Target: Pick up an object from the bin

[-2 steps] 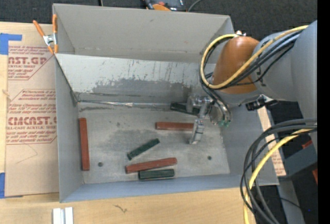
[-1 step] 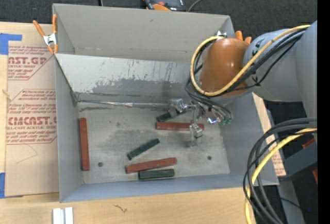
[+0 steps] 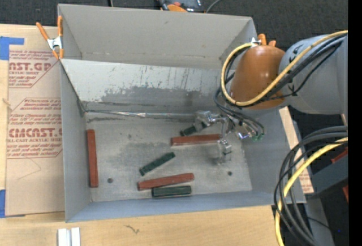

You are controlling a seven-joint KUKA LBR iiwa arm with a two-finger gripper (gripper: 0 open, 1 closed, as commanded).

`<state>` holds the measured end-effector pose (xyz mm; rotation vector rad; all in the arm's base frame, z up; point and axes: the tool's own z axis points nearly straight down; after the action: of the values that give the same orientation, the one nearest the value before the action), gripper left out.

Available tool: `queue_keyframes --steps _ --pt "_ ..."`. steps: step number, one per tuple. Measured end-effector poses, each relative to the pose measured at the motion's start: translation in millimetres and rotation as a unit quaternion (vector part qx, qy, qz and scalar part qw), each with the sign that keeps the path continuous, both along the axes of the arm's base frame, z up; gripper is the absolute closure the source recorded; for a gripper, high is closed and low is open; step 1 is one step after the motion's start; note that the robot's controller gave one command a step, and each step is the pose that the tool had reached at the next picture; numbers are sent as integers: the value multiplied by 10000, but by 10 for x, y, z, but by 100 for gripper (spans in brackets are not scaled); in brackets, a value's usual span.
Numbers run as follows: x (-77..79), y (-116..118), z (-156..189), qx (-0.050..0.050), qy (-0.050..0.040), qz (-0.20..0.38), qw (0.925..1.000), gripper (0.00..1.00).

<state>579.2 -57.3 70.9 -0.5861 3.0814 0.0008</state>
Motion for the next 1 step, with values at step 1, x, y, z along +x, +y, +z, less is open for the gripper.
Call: queue_keyframes --steps 1 --pt "26 12 36 5 -32 6 10000 100"
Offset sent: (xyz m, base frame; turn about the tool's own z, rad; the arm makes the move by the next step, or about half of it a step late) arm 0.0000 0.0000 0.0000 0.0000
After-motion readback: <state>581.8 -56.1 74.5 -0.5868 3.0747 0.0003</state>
